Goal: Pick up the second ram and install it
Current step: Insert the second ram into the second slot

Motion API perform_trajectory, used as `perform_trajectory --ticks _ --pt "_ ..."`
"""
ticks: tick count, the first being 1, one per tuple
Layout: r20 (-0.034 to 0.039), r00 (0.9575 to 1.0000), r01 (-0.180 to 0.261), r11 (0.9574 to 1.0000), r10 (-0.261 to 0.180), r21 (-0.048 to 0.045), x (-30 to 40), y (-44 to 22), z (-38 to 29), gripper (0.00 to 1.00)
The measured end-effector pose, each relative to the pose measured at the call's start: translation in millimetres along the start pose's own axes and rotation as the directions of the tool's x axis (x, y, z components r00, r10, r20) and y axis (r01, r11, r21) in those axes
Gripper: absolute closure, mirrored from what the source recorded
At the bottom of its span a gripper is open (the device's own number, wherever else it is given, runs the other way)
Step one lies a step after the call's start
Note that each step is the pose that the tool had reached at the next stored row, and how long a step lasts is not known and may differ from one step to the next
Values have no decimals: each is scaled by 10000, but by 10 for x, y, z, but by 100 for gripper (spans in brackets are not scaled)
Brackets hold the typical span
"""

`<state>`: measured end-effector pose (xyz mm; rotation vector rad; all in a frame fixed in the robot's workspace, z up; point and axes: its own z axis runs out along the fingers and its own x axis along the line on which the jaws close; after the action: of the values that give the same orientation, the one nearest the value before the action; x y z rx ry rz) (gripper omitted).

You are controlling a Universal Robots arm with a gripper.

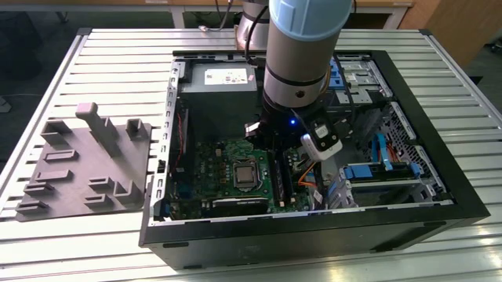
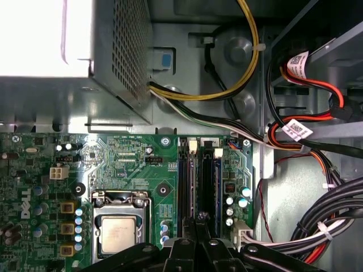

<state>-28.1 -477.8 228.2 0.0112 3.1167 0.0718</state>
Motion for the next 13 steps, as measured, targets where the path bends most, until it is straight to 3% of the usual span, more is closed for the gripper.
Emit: perform_trajectory --ticks 13 --pt "0 10000 0 10000 0 -24 0 -5 18 88"
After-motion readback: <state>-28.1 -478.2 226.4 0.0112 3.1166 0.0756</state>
